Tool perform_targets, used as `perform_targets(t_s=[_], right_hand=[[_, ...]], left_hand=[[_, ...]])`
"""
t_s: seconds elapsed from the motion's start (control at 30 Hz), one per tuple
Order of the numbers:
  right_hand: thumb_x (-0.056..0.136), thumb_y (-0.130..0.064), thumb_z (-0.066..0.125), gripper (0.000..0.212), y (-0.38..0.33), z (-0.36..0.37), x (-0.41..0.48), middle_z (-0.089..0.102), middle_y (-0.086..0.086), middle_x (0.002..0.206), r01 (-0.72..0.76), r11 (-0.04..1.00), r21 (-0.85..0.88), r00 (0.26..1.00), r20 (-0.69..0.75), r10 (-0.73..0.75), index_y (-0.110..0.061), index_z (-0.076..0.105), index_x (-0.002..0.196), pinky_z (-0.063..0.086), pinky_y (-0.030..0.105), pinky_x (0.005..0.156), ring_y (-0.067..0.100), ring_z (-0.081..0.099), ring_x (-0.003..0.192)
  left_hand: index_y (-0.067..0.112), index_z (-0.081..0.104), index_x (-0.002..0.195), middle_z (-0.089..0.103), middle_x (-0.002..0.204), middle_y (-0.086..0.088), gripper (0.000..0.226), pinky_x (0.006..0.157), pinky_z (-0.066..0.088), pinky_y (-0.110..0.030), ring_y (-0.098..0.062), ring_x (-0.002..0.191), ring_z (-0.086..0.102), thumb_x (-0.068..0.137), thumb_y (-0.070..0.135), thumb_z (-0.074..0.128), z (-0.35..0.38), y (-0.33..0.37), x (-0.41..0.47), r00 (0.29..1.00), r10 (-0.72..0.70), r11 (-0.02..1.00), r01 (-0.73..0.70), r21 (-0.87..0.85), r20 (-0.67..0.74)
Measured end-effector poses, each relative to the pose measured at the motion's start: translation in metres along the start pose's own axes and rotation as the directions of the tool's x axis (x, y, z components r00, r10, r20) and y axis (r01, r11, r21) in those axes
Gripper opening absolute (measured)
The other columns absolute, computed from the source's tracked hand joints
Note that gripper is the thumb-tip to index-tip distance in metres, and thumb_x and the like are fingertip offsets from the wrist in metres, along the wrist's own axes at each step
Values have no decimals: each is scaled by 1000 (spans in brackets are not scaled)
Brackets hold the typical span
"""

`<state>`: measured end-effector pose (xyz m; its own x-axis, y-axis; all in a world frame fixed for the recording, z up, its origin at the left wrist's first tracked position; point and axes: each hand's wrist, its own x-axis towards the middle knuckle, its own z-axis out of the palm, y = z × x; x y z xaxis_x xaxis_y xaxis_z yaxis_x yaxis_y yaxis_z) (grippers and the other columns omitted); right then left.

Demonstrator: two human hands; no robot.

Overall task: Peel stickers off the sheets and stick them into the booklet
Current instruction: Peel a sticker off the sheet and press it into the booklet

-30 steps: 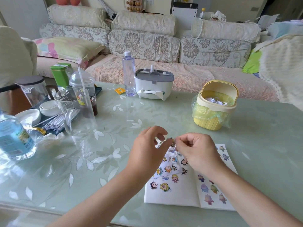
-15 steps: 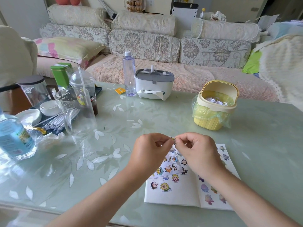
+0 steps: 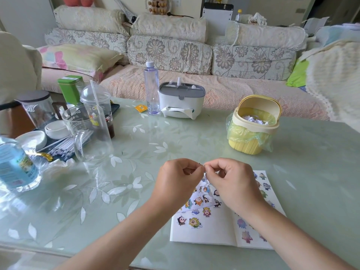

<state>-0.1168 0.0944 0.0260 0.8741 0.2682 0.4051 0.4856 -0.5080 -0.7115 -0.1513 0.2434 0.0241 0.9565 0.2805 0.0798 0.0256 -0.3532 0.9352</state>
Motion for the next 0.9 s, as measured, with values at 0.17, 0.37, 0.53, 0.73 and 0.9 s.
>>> perform_targets(t_s=[0.17,0.37,0.53,0.73,0.9], right_hand=[[88,-10,72,15,-1,1,-2,56,-31,57,45,998,-35,999,4,-44,-20,77,77,34,8,53,3,54,53],[89,-14,72,16,-3,2,0,56,-22,50,-43,998,53,999,8,43,-21,77,75,33,10,49,5,46,43],[88,-18,71,18,-4,3,2,61,-14,50,-191,966,173,982,21,190,-25,77,72,38,15,48,3,45,43],[92,-15,67,23,-7,1,6,57,-12,47,-309,909,281,951,85,297,-24,74,72,39,15,47,6,45,42],[92,-21,69,15,-7,-4,8,69,-3,71,-359,822,442,933,202,298,-16,76,80,37,15,43,17,54,49]], left_hand=[[23,70,72,65,62,-1,15,45,37,-16,-6,44,43,86,21,66,1,-1,-2,999,45,998,-45,51,-14],[20,68,71,59,58,2,16,44,36,-17,-6,44,41,87,18,66,2,0,-2,998,60,998,-60,16,-20],[22,67,71,52,54,11,17,45,38,-21,-7,43,40,88,19,66,3,2,-2,998,56,998,-56,-12,-3],[21,67,74,58,62,4,16,47,37,-23,-9,48,40,89,18,64,2,2,1,998,48,996,-46,-75,36],[19,65,77,56,60,16,15,50,35,-13,-2,48,42,92,18,63,-1,1,1,992,89,992,-80,-95,92]])
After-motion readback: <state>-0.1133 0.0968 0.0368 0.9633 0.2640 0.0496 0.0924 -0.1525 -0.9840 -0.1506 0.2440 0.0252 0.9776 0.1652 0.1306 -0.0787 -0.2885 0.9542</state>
